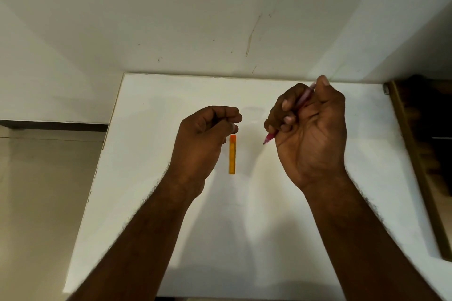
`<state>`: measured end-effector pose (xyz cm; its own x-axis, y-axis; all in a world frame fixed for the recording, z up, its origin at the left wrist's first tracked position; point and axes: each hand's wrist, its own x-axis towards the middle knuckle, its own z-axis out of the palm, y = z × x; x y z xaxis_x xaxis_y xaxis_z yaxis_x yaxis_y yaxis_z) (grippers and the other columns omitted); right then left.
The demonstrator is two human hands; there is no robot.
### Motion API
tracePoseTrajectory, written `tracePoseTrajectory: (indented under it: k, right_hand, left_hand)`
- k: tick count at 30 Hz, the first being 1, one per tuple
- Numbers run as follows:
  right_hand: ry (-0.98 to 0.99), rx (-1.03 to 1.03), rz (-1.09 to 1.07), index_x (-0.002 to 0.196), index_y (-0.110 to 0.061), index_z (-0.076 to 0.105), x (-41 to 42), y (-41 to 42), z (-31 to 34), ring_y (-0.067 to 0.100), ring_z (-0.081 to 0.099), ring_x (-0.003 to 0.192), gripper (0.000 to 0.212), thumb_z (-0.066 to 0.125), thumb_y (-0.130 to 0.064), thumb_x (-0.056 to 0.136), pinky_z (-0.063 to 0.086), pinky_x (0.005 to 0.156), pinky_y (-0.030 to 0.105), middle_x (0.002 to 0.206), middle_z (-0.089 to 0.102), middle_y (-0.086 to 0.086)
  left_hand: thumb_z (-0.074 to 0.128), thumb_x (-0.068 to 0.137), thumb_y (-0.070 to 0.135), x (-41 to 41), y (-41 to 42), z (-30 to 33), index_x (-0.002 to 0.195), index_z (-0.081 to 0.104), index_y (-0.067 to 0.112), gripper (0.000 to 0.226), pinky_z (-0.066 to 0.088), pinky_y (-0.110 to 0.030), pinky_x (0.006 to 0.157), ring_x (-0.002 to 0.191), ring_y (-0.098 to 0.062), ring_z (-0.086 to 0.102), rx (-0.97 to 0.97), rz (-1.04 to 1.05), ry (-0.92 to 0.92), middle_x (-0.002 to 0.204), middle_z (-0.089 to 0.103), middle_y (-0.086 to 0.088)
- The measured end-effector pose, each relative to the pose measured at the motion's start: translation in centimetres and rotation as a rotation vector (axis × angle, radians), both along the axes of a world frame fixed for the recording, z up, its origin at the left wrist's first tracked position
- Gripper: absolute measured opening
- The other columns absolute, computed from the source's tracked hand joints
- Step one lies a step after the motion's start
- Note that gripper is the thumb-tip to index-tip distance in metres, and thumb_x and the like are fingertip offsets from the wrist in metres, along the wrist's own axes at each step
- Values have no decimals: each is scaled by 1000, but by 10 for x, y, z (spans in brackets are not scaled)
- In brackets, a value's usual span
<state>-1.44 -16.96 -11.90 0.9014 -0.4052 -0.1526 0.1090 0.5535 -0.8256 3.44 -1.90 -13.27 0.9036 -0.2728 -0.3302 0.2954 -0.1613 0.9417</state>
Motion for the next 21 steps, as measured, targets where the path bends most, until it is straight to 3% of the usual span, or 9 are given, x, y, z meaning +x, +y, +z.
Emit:
tracePoseTrajectory:
  k: [13,21]
  right_hand:
    - [14,-3,-3,59,-13,58,1,1,1,17,31,50,51,34,-40,95,29,55,33,51,41,-1]
    - [15,2,-18,59,-13,57,0,1,0,18,29,52,50,35,-41,95,26,57,36,51,40,0]
  left_hand:
    - [58,93,3,1,-1,0,108,75,15,25,54,-18,76,93,-13,75,-16,-8,12,103,80,3]
    - [60,93,4,0,-2,1,108,75,16,25,55,-23,82,96,-14,74,-10,-4,19,103,80,3]
